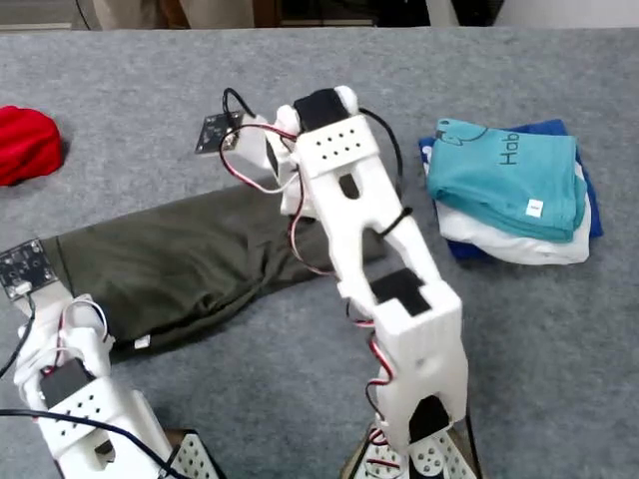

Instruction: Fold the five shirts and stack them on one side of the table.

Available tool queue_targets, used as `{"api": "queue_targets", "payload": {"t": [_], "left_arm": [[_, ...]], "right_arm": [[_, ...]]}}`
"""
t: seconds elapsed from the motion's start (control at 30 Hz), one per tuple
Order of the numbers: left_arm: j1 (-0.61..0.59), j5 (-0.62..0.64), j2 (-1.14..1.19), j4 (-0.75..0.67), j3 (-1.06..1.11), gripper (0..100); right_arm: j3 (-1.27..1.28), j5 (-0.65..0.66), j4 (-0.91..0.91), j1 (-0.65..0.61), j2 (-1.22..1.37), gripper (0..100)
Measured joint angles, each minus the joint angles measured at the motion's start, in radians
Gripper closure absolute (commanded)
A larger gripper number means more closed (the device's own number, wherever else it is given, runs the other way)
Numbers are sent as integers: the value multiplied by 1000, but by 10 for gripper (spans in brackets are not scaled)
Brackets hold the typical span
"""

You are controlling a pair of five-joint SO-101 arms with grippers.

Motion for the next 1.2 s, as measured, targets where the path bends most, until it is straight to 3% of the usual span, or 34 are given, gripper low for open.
{"api": "queue_targets", "payload": {"t": [0.13, 0.2, 0.37, 0.63, 0.83, 1.2], "left_arm": [[0, 68, 8, 265, -310, 840], [0, 112, 60, 356, -442, 830], [-57, 110, 354, 417, -618, 825], [-166, 2, 956, 537, -980, 772], [-163, -8, 1269, 514, -1094, 771], [-129, 2, 1557, 420, -1137, 772]], "right_arm": [[75, 0, 0, 43, -68, 996], [109, 0, 0, 61, -98, 996], [216, 0, 0, 91, -183, 996], [365, 0, -2, 92, -281, 996], [382, 0, -2, 92, -308, 996], [382, 0, -2, 92, -336, 996]]}}
